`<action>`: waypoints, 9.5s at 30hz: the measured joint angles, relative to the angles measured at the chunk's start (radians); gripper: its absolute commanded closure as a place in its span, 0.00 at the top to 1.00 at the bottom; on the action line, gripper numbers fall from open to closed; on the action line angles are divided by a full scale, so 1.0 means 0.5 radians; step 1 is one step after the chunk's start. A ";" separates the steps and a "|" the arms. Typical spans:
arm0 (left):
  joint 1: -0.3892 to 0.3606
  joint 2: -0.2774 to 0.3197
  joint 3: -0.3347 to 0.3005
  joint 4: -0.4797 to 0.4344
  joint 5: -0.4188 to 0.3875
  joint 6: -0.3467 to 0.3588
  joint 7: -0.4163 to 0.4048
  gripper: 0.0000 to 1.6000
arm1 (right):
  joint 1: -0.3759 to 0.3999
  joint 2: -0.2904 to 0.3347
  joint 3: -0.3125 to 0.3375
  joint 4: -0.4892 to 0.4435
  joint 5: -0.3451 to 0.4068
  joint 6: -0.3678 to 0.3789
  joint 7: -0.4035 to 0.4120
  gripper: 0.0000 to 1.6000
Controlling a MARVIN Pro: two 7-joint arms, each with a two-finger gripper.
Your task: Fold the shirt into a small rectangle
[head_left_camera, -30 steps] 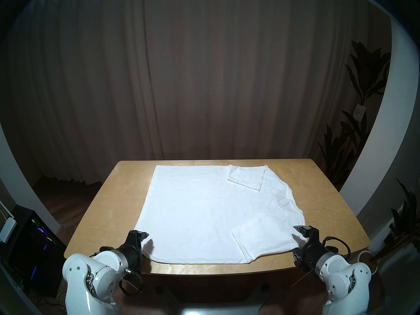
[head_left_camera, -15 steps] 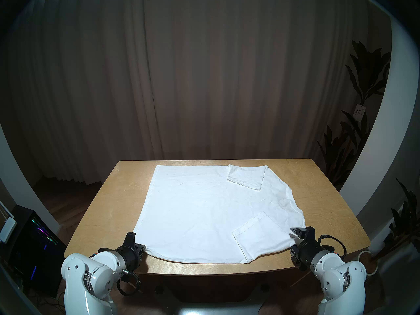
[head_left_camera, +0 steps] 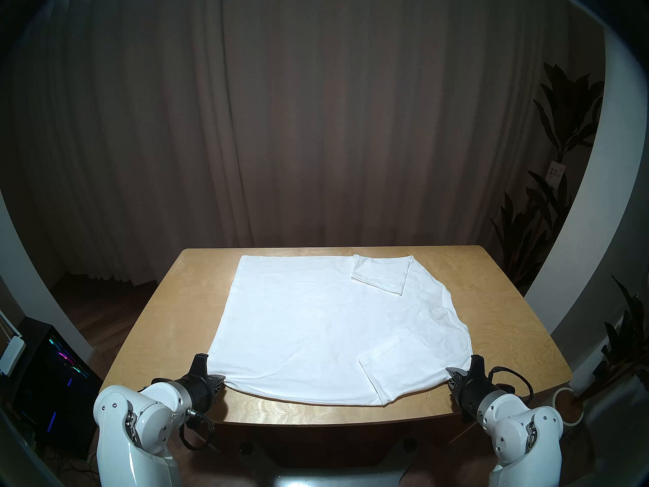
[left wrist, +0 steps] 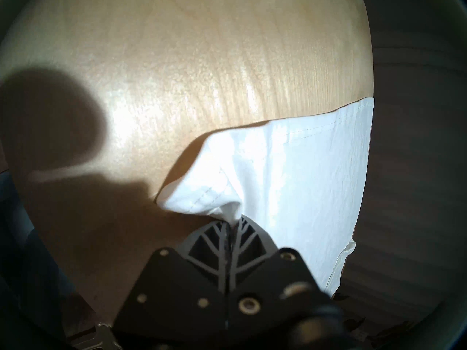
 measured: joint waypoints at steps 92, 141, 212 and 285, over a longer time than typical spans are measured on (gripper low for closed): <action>-1.593 0.679 0.708 1.181 0.106 -0.331 0.074 0.00 | 1.590 0.272 -0.411 1.025 -0.464 -0.667 -0.513 0.00; -2.325 0.582 0.935 2.200 0.340 -0.534 -0.181 0.00 | 2.182 0.428 -0.398 1.827 -0.556 -0.838 -0.422 0.00; -2.882 0.495 1.087 2.992 0.540 -0.738 -0.335 1.00 | 2.751 0.350 -0.131 2.440 -0.337 -1.231 -0.421 1.00; -2.014 0.831 1.184 2.297 0.613 -0.494 -1.055 1.00 | 2.161 0.559 -0.528 1.843 -0.467 -0.371 -0.064 1.00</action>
